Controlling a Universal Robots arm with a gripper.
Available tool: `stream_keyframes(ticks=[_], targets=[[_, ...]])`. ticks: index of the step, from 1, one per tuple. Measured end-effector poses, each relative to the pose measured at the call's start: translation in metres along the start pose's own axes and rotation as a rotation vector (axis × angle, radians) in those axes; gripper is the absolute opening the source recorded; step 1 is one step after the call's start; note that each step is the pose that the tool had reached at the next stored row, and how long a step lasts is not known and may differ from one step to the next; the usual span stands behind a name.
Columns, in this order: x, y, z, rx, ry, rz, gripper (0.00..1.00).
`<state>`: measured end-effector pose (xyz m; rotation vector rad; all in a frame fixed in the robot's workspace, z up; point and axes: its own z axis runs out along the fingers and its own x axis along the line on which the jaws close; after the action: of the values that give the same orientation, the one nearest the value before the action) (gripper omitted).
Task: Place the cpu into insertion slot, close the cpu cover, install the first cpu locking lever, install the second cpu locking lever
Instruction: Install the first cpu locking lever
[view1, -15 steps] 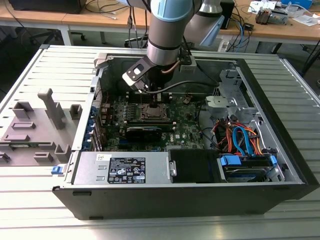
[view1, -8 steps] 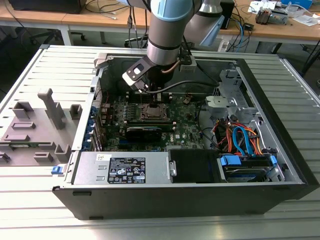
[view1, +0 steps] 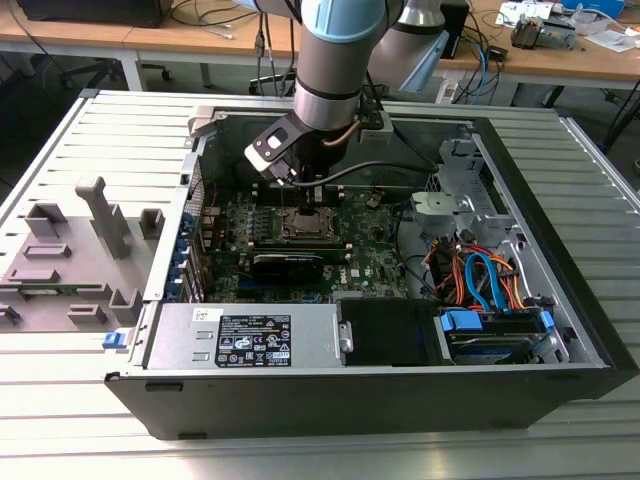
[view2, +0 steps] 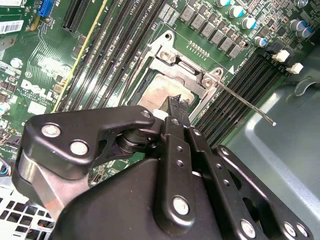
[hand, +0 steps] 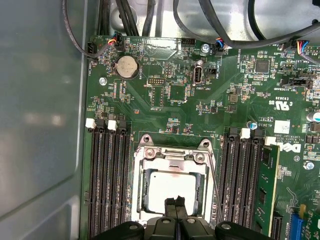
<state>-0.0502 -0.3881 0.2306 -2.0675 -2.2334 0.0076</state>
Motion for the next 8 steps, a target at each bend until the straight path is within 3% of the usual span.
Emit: stream_keyframes(ticks=[8], targets=[[0.0000,0.0000,0.0000,0.0024,-0.0025,-0.034,0.11]])
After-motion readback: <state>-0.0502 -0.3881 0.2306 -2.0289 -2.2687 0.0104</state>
